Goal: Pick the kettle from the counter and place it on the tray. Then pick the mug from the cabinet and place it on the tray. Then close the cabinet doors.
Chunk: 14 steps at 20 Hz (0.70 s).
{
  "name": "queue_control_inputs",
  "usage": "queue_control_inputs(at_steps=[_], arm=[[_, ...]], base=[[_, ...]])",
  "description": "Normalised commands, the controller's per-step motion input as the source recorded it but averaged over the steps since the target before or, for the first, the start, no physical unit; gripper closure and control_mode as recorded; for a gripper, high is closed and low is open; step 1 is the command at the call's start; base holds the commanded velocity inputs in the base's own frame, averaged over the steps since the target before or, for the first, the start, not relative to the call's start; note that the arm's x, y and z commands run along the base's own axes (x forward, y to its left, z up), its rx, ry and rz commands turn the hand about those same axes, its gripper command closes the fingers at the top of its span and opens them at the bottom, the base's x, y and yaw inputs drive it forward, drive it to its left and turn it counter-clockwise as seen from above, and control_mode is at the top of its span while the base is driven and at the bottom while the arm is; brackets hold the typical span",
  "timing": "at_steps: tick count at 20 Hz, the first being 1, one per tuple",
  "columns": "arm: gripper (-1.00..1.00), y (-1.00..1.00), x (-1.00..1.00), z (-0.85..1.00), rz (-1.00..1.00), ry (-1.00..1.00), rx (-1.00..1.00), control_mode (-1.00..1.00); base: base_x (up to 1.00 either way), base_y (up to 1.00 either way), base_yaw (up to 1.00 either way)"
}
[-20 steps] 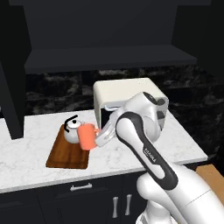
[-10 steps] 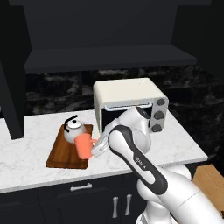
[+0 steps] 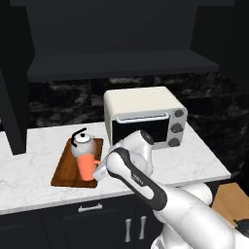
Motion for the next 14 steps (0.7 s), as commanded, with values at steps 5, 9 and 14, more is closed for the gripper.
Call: queue_control_inputs(at_steps=[5, 9, 14], arm=[[1.0, 0.13, 0.54, -0.28, 0.0, 0.0, -0.02, -1.0], [1.0, 0.21, 0.52, -0.2, 0.0, 0.0, -0.07, -1.0], [1.0, 0.27, 0.22, -0.17, 0.0, 0.0, -0.05, -1.0]], base=[[0.0, 0.0, 0.0], [0.0, 0.0, 0.0], [0.0, 0.0, 0.0]])
